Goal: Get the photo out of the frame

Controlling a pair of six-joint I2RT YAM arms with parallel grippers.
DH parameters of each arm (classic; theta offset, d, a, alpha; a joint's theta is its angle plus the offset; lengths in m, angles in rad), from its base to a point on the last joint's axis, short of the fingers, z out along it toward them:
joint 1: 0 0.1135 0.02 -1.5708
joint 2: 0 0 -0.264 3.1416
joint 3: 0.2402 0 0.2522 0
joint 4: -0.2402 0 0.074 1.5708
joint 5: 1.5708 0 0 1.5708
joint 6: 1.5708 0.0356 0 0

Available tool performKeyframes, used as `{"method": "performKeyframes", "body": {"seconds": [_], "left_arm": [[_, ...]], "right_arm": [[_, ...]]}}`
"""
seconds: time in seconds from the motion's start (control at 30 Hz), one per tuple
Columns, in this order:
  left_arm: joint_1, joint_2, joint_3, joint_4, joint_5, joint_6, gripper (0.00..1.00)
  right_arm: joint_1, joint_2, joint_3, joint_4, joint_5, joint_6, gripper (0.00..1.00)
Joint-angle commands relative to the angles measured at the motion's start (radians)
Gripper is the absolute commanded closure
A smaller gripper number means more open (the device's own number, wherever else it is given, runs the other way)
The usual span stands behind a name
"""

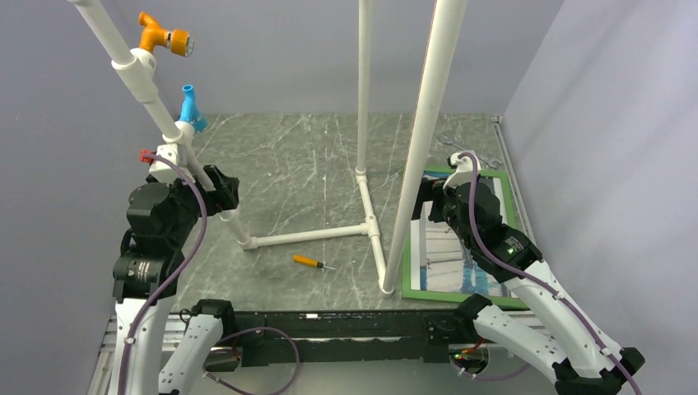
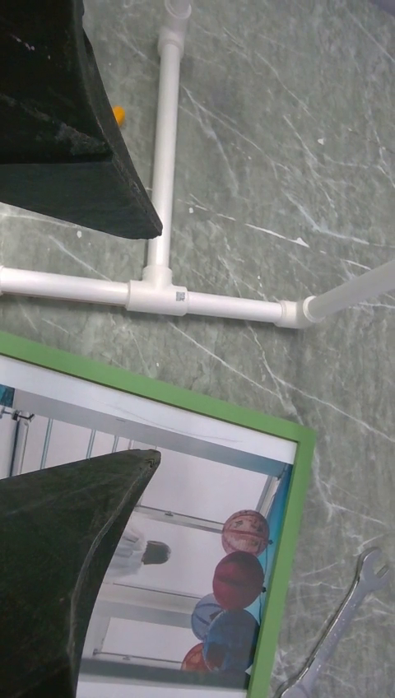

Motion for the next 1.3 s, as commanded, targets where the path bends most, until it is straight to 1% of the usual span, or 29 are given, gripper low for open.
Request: {"method": "performKeyframes", "body": {"seconds": [0.0, 0.07, 0.1, 0.23, 0.27, 0.3, 0.37, 0.43, 0.5, 0.57, 0.6, 0.63, 0.67, 0.7, 0.77, 0.8, 0.83, 0.93, 0.97, 1.0, 1.03, 1.07, 1.13, 1.2, 1.27], "left_arm": [[0.001, 0.059, 0.018, 0.057, -0.019, 0.027, 0.01], [0.001, 0.066, -0.009, 0.117, -0.019, 0.035, 0.01], [0.001, 0.068, -0.025, 0.149, -0.058, 0.034, 0.01], [0.001, 0.091, -0.083, 0.283, -0.099, 0.044, 0.01], [0.001, 0.103, -0.084, 0.305, -0.102, 0.049, 0.01], [0.001, 0.116, -0.088, 0.331, -0.101, 0.061, 0.02], [0.001, 0.147, -0.106, 0.419, -0.091, 0.077, 0.03], [0.001, 0.190, -0.086, 0.454, -0.079, 0.095, 0.05], [0.001, 0.222, -0.063, 0.478, -0.041, 0.114, 0.11], [-0.010, 0.226, -0.075, 0.532, 0.001, 0.138, 0.17], [-0.016, 0.222, -0.090, 0.562, 0.000, 0.146, 0.23], [-0.032, 0.217, -0.108, 0.595, 0.001, 0.158, 0.30], [-0.044, 0.217, -0.115, 0.595, -0.005, 0.161, 0.35], [-0.057, 0.217, -0.115, 0.584, -0.014, 0.156, 0.37], [-0.091, 0.201, -0.140, 0.608, -0.019, 0.150, 0.35], [-0.111, 0.189, -0.161, 0.622, -0.048, 0.152, 0.34], [-0.128, 0.176, -0.168, 0.632, -0.073, 0.157, 0.34], [-0.155, 0.163, -0.173, 0.629, -0.090, 0.174, 0.35], [-0.159, 0.164, -0.165, 0.623, -0.081, 0.172, 0.36], [-0.169, 0.163, -0.167, 0.634, -0.073, 0.174, 0.36], [-0.182, 0.158, -0.170, 0.646, -0.073, 0.178, 0.37], [-0.198, 0.155, -0.174, 0.648, -0.078, 0.184, 0.36], [-0.219, 0.145, -0.178, 0.661, -0.099, 0.188, 0.35], [-0.226, 0.139, -0.178, 0.679, -0.110, 0.189, 0.27], [-0.225, 0.148, -0.161, 0.661, -0.111, 0.190, 0.22]], "right_arm": [[0.003, -0.007, 0.003, 0.031, -0.002, 0.015, 0.00], [0.004, -0.012, -0.003, 0.036, -0.008, 0.018, 0.00], [0.004, -0.014, -0.006, 0.037, -0.010, 0.019, 0.00], [0.004, -0.016, -0.012, 0.038, -0.009, 0.025, 0.00], [0.005, -0.017, -0.015, 0.040, -0.012, 0.026, 0.00], [0.004, -0.018, -0.017, 0.043, -0.015, 0.029, 0.00], [0.004, -0.017, -0.026, 0.048, -0.025, 0.034, 0.00], [0.004, -0.016, -0.036, 0.054, -0.035, 0.041, 0.00], [0.004, -0.014, -0.048, 0.060, -0.047, 0.048, 0.00], [0.004, -0.015, -0.062, 0.070, -0.056, 0.053, 0.00], [0.004, -0.016, -0.071, 0.082, -0.065, 0.056, 0.00], [0.004, -0.017, -0.086, 0.099, -0.088, 0.057, 0.00], [0.004, -0.019, -0.112, 0.131, -0.136, 0.057, 0.00], [0.005, -0.022, -0.136, 0.175, -0.205, 0.050, 0.00], [0.005, -0.025, -0.201, 0.295, -0.379, 0.058, 0.00], [0.005, -0.027, -0.226, 0.334, -0.421, 0.072, 0.00], [0.005, -0.036, -0.247, 0.359, -0.440, 0.081, 0.00], [0.005, -0.065, -0.262, 0.350, -0.388, 0.061, 0.00], [0.004, -0.075, -0.266, 0.358, -0.420, 0.034, 0.00], [0.005, -0.090, -0.292, 0.396, -0.498, 0.021, 0.00], [0.005, -0.106, -0.330, 0.453, -0.564, 0.030, 0.00], [0.005, -0.119, -0.368, 0.496, -0.595, 0.051, 0.00], [0.004, -0.127, -0.422, 0.552, -0.596, 0.082, 0.00], [0.006, -0.107, -0.440, 0.552, -0.544, 0.090, 0.00], [0.005, -0.071, -0.419, 0.521, -0.499, 0.075, 0.00]]}}
